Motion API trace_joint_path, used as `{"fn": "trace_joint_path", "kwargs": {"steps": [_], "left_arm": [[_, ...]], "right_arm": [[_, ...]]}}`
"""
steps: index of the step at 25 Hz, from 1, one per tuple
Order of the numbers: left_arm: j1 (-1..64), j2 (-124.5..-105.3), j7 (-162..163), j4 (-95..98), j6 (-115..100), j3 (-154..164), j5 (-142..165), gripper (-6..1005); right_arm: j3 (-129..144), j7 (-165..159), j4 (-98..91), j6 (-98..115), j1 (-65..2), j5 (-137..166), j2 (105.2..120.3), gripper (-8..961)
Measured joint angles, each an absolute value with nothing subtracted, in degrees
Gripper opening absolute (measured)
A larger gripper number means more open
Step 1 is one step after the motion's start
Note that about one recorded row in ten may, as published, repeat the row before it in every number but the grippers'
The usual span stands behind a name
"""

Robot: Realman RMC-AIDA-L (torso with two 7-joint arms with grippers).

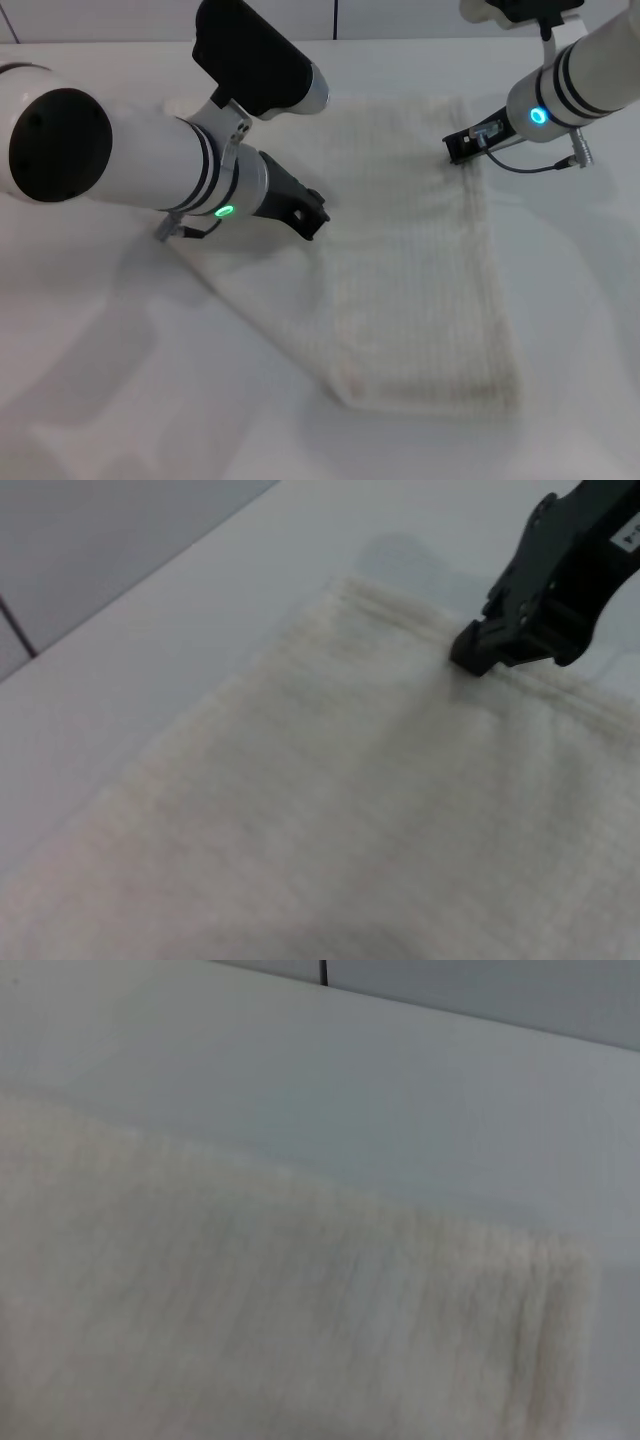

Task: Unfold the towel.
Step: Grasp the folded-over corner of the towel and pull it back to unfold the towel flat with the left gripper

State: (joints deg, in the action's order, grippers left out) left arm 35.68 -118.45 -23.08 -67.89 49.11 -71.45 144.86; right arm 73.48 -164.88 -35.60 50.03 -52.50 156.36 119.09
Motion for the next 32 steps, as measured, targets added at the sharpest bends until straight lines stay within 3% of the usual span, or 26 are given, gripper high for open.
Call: {"fn": "trace_joint_path", "kwargs": {"steps": [5,20,32], "left_arm": [[35.7,-118.65,-21.0,-69.8,51.3,-71.1,147.4,-2],[32.3,-118.47,-18.4,-79.5,55.9,-70.8,151.6,13],[34.7,-118.7,-18.8,-75.9,52.5,-68.0,151.7,75]], "right_arm": [[73.5,-164.9,-35.6,50.0,-52.4,156.4,119.09,5],[73.3,-164.9,-35.6,50.5,-52.2,156.4,119.09,6],[73.5,-164.9,-35.7,51.1,-52.3,156.4,119.09,6]]}}
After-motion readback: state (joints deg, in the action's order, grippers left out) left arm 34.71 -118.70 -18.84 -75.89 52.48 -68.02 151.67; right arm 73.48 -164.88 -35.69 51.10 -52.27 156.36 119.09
